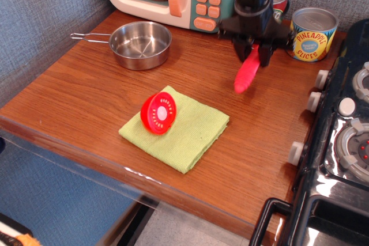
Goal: Place the spoon in front of the pot.
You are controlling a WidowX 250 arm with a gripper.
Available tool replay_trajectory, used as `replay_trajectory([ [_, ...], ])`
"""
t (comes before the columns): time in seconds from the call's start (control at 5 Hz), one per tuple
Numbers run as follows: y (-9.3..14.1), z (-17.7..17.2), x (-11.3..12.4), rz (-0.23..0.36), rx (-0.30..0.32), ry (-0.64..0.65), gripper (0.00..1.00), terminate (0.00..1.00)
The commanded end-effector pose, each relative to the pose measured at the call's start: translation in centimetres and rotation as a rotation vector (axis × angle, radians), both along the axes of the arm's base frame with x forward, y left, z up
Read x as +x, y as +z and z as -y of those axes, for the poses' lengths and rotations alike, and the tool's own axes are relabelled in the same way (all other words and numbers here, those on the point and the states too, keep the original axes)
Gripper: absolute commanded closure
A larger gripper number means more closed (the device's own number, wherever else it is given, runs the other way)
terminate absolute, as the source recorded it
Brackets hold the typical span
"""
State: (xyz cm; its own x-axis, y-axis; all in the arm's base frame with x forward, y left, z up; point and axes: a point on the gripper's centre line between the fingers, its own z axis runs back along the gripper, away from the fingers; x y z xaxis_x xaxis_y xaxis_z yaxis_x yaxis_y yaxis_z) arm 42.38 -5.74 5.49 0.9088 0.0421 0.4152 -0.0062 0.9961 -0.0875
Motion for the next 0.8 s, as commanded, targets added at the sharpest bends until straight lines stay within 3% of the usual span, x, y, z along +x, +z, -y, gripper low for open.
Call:
replay_trajectory([
  [0.0, 7.6, -4.6, -4.8, -0.01, -0.028, 0.009, 1.0, 0.0],
  [0.2, 10.0, -9.0, -8.0, -0.131, 0.003, 0.026, 1.0, 0.0],
  [0.4, 11.1, -12.3, -11.1, -0.18, 0.067, 0.05, 1.0, 0.0],
  [0.6, 10.4, -15.8, -14.3, -0.217, 0.182, 0.05, 1.0, 0.0],
])
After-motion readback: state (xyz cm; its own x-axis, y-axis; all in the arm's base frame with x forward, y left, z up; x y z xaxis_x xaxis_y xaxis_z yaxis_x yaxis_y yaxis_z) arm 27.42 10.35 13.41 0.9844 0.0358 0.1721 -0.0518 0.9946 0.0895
